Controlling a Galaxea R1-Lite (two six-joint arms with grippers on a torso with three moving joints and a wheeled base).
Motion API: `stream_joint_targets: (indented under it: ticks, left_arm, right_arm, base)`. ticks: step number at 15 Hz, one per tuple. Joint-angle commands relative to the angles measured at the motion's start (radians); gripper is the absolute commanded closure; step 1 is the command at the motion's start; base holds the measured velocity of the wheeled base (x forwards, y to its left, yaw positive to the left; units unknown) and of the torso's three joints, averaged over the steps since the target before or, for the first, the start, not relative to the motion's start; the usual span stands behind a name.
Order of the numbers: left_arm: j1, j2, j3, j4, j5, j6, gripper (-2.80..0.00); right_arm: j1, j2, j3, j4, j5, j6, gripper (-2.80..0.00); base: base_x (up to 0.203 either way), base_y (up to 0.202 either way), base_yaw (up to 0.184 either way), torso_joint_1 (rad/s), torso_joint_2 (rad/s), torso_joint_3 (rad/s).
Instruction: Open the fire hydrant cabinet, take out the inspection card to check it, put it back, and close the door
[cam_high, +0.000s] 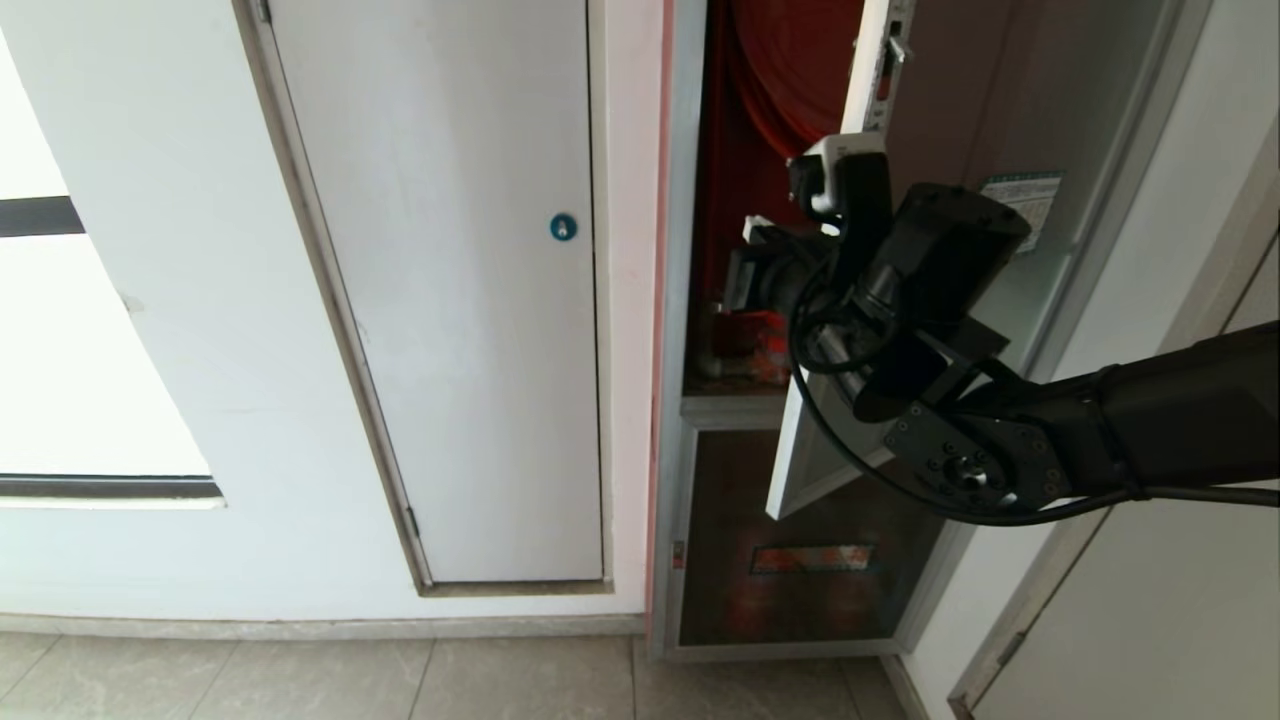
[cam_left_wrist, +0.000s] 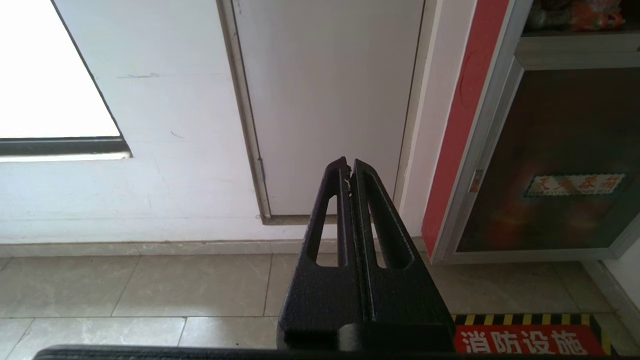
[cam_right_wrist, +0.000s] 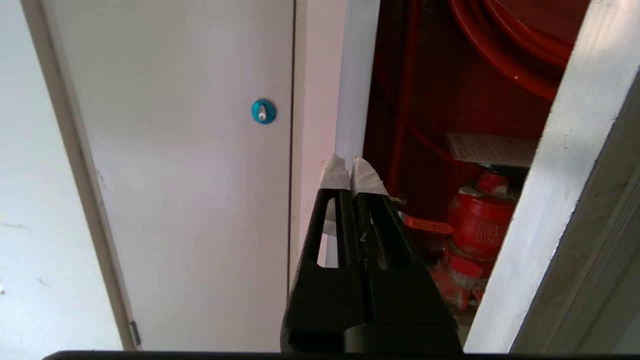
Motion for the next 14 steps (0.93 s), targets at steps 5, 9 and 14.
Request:
stream_joint_targets:
  ticks: [5, 9, 14]
  left_arm:
    - [0.0, 0.001, 0.011, 0.0, 0.0, 0.0, 0.0]
    - [0.0, 0.001, 0.011, 0.0, 0.0, 0.0, 0.0]
    - [0.0, 0.001, 0.011, 0.0, 0.0, 0.0, 0.0]
  right_arm:
    - [-0.034, 0.032, -0.03, -0.01, -0.002, 0.0, 0.0]
    - [-0.059, 0.052, -0.054, -0.01, -0.008, 0.0, 0.0]
    - [-0.078, 0.049, -0.053, -0.01, -0.011, 0.0, 0.0]
  base:
    - [0.0, 0.0, 0.0, 0.0, 0.0, 0.0]
    - [0.0, 0.0, 0.0, 0.0, 0.0, 0.0]
    - [0.0, 0.0, 0.0, 0.0, 0.0, 0.0]
